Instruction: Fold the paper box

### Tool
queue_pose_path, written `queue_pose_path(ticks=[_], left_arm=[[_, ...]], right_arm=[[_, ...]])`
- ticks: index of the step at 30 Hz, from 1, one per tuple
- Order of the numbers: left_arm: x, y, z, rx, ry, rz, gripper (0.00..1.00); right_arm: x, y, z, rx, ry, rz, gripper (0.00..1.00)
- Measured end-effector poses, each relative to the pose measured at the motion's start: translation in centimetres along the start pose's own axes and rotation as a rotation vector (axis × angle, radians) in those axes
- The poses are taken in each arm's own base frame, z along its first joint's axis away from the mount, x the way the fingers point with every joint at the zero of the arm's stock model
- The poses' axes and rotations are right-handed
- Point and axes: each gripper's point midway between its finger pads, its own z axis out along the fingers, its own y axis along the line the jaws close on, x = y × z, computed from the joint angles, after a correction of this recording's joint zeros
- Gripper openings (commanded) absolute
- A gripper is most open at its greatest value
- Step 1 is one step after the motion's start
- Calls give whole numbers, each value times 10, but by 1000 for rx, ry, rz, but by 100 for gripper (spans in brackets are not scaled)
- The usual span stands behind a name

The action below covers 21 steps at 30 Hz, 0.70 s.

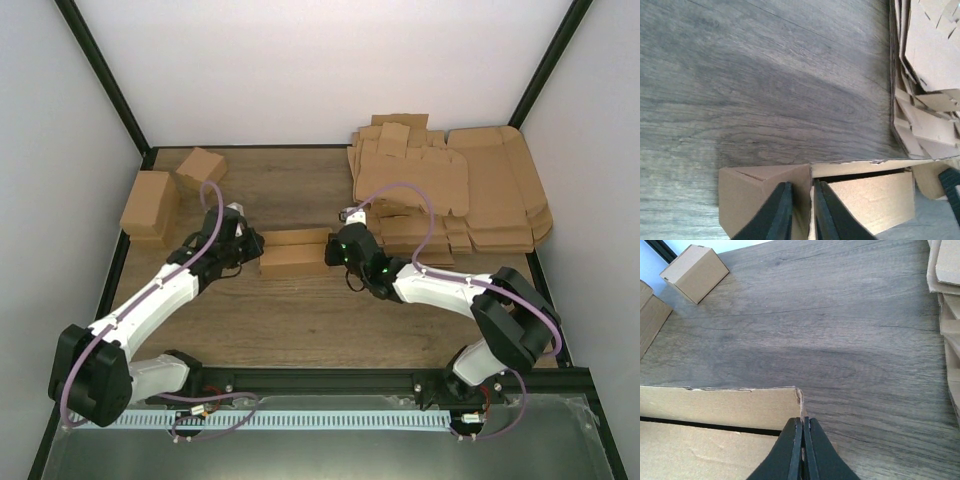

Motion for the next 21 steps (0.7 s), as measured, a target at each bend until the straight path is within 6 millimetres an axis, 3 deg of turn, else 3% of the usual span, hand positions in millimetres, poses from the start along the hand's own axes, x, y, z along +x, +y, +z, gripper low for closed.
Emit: queue_pose_path(ticks=[3,5,7,11,14,21], left_arm=[[1,-1,-1,0,12,17,4],[3,1,-1,-7,19,25,11],[5,2,-2,-12,30,32,26],[12,6,-4,-30,68,71,72],[10,2,-10,-30,86,119,98],[0,-4,-30,0,70,226,100]], right_arm=[[-1,-2,0,18,-1,-12,1],[-2,-3,0,25,-1,-16,1],[-1,-3,0,24,1,-22,1],[-1,2,0,12,7,-66,1],[-2,3,1,14,11,-127,17],[18,0,-2,6,101,-286,59]])
